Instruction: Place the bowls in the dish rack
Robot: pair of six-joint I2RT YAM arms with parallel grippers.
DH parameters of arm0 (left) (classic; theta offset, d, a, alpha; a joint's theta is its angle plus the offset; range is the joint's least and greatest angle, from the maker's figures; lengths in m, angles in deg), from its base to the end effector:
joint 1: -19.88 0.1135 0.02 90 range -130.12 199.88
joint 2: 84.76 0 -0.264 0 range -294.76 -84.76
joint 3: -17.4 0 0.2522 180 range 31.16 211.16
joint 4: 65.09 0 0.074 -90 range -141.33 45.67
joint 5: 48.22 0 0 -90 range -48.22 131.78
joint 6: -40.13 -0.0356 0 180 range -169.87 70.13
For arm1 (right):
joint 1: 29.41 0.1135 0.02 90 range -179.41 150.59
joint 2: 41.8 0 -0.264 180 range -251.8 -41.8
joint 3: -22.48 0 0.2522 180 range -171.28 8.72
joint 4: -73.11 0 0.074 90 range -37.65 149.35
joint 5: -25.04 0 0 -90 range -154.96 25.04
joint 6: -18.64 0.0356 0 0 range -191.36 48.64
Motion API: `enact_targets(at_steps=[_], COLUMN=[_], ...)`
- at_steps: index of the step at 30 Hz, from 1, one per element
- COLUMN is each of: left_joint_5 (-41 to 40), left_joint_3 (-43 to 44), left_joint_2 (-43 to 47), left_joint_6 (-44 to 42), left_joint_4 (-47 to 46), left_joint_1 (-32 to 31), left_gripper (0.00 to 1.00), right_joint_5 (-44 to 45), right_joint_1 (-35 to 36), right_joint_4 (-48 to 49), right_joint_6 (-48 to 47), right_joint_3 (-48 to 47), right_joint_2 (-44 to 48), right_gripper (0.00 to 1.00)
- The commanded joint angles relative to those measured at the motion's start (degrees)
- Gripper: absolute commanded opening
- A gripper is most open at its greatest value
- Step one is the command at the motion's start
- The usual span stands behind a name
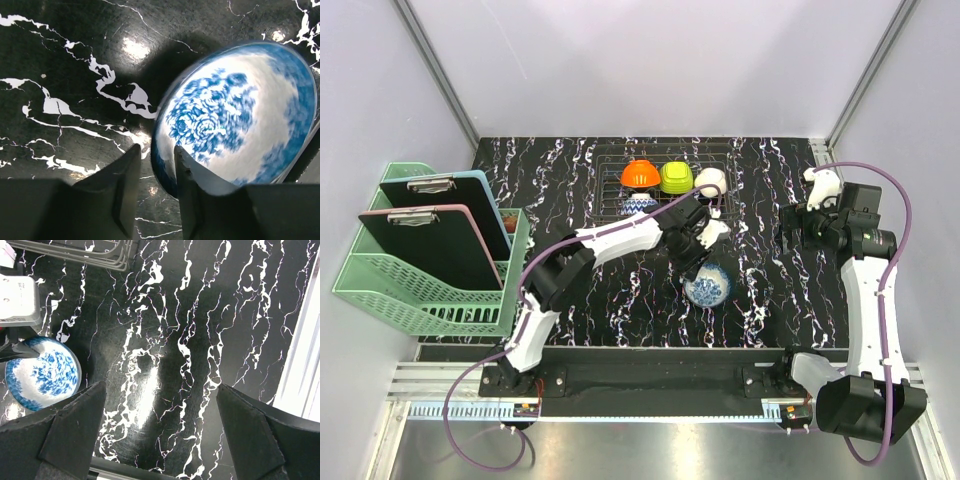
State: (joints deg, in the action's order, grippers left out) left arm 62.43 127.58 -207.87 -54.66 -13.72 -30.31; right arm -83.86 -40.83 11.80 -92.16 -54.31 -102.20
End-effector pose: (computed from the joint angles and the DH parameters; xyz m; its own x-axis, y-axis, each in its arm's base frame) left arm 0.2827 -0.3587 0.1815 -0.5067 0.7300 -0.4587 0.8621 0.4221 -0.2805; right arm 0.2060 -0.0298 0.3382 -0.6337 -0.2147 -0.7432 -0.2808 0.9590 -0.0376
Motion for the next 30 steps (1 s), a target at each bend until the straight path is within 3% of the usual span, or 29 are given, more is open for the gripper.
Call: enact_targets(at_steps=[1,3,9,18,25,30], left_joint_5=[0.01,0.27,0.54,8.88,16.53,22.15], left_joint_3=[2.54,2.63,2.81,1.58,-4.30,-5.98], left_joint_2=[-0.55,-0.90,-1.26,6.99,19.29,23.17], left_joint_6=[-0.30,-0.21,-0.30,-4.34,-8.38,-11.37], left_joint_4=[-0.96,-0.95,-0.95,-0.52,-3.32,-5.69], left_joint_1=[-0.25,-0.43,-0.61,0.62,7.12,10.81], left_gripper=[0.30,0.27,0.01,0.00,0.00,0.00], right_joint_5=[-1.32,-1.32,-1.58,-7.46,-29.04,-40.59], right_joint_1=[-0.27,-0.27,-0.27,-0.27,-0.27,-0.27], right_joint_4=[2.11,2.11,2.20,2.72,2.99,3.60], right_joint_6=[0.85,0.93,1.29,4.00,8.05,11.83], right_joint_3=[-0.26,-0.26,0.18,0.97,-0.34,-2.27], right_joint_2=[1.25,1.43,1.60,-0.85,-5.16,-9.90], right_gripper=[1.00,1.00,1.00,1.00,1.00,0.99])
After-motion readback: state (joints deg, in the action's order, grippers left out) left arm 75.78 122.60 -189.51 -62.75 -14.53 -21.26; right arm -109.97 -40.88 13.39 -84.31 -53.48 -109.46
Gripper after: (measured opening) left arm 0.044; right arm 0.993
